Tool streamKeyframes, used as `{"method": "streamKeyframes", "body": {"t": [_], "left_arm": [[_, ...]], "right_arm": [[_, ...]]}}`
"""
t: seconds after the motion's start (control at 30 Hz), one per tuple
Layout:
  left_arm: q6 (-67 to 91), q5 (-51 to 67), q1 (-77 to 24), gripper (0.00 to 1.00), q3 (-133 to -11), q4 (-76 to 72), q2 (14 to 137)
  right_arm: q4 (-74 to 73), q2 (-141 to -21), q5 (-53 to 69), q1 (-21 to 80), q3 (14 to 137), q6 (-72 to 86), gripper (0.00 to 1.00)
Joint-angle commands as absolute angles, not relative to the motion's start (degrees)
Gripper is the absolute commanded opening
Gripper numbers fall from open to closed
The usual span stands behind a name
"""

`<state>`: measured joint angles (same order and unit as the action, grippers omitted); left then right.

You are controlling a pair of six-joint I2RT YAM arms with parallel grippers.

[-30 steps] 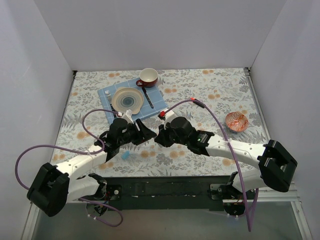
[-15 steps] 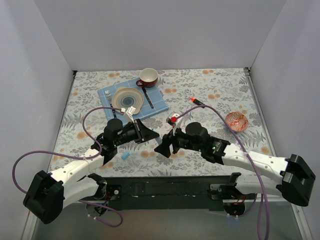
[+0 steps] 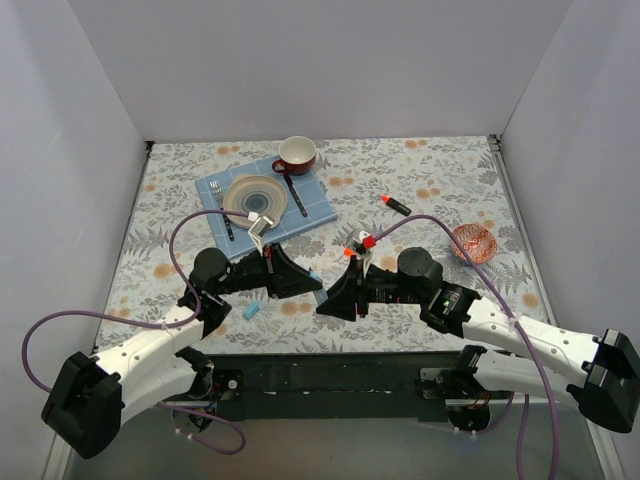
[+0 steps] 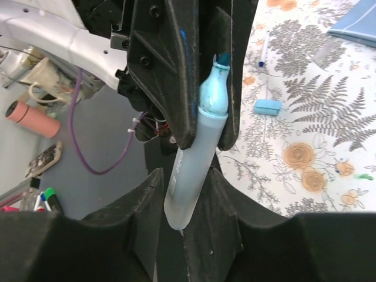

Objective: Insert the pens into the pen caps

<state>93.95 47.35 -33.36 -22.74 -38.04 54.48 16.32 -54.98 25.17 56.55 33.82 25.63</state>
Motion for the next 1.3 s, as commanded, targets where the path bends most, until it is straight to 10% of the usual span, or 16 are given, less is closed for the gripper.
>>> {"method": "streamKeyframes", "body": {"t": [0.0,0.17,0.27,0.4,0.63,0.93,1.27], "left_arm": [[93.8,50.3,-33.6,0.0,-22.1,-43.0,53.2],[92.8,49.2,-33.5,0.0,-22.3,-41.8,52.7],[92.6,47.5,-33.5,0.0,-22.1,-41.3,52.6],[91.4,40.3,-33.5,0.77,-23.4,-30.4,51.3],[97.4,13.8,-33.5,0.97,-28.7,-5.0,45.0],[128.4,-24.7,-33.4,0.89,-41.3,44.5,44.1],[140.3,-25.2,-33.4,0.69,-43.3,61.1,59.7]], "right_arm": [[20.9,-56.2,30.6,56.1,34.8,29.4,0.41],[25.0,-55.8,32.1,56.0,33.2,31.8,0.37],[27.9,-55.4,31.7,56.0,31.8,33.0,0.02],[28.1,-54.8,28.4,55.9,30.8,34.6,0.01],[19.6,-49.8,11.7,54.1,31.3,34.3,0.01],[11.3,-41.4,0.3,53.6,31.6,31.2,0.01],[8.8,-39.5,-1.5,53.7,30.8,29.3,0.01]]}}
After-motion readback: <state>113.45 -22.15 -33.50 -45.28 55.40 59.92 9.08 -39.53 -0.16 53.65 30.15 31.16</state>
